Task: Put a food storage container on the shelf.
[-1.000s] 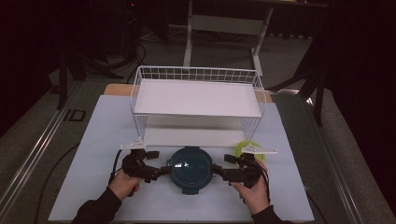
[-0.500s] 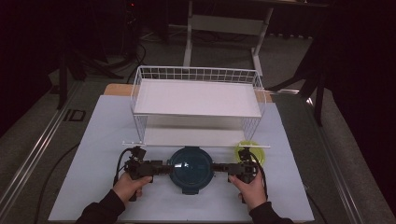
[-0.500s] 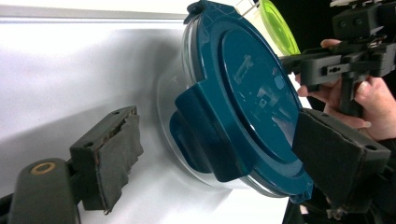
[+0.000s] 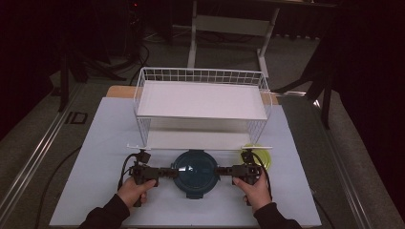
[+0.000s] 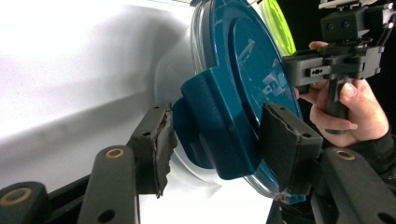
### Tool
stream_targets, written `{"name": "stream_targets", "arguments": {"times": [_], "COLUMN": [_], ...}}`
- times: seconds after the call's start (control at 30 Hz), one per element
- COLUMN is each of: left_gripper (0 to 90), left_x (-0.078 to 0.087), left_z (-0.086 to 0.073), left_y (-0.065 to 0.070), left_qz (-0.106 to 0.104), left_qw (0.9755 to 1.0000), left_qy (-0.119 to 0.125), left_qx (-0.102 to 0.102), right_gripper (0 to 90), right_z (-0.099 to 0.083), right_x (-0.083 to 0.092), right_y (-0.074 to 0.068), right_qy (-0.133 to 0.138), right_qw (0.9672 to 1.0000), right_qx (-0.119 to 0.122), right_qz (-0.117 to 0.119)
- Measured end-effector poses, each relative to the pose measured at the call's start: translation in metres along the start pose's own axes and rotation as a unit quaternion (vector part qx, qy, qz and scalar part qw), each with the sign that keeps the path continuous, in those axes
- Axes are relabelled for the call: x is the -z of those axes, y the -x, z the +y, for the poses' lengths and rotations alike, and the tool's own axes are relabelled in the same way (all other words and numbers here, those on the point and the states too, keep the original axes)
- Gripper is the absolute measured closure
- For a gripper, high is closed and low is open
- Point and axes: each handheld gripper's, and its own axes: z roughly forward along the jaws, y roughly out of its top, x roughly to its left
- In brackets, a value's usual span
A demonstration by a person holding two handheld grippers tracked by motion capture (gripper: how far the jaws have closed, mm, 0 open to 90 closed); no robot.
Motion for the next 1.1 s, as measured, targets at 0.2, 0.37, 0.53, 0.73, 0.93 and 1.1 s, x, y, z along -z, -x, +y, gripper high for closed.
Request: {"name": "stream_targets", "arguments": {"times": [0.2, 0.37, 0.53, 0.73, 0.93, 1.1], "left_gripper": [47.4, 47.4, 47.6, 51.0, 53.3, 54.8], "left_x": [-0.001, -0.001, -0.001, 0.002, 0.004, 0.007], "left_z": [0.002, 0.003, 0.004, 0.004, 0.002, 0.0], "left_y": [-0.003, -0.004, -0.005, -0.003, 0.003, 0.009], "left_qz": [-0.01, -0.014, -0.018, -0.019, -0.016, -0.006], "left_qw": [0.9999, 0.9998, 0.9997, 0.9996, 0.9997, 0.9998], "left_qy": [-0.006, -0.01, -0.014, -0.012, -0.011, -0.01], "left_qx": [0.004, 0.003, 0.004, 0.015, 0.011, 0.013], "right_gripper": [51.3, 52.2, 54.1, 55.4, 56.4, 56.8], "right_z": [0.001, 0.003, 0.005, 0.003, -0.001, -0.004], "right_x": [-0.001, -0.002, -0.004, -0.002, 0.002, 0.004], "right_y": [0.004, 0.008, 0.016, 0.01, 0.003, 0.002], "right_qy": [-0.009, -0.02, -0.037, -0.034, -0.032, -0.027], "right_qw": [0.9994, 0.9981, 0.9942, 0.995, 0.9965, 0.9968], "right_qx": [-0.026, -0.045, -0.079, -0.074, -0.058, -0.051], "right_qz": [0.02, 0.036, 0.063, 0.058, 0.05, 0.055]}}
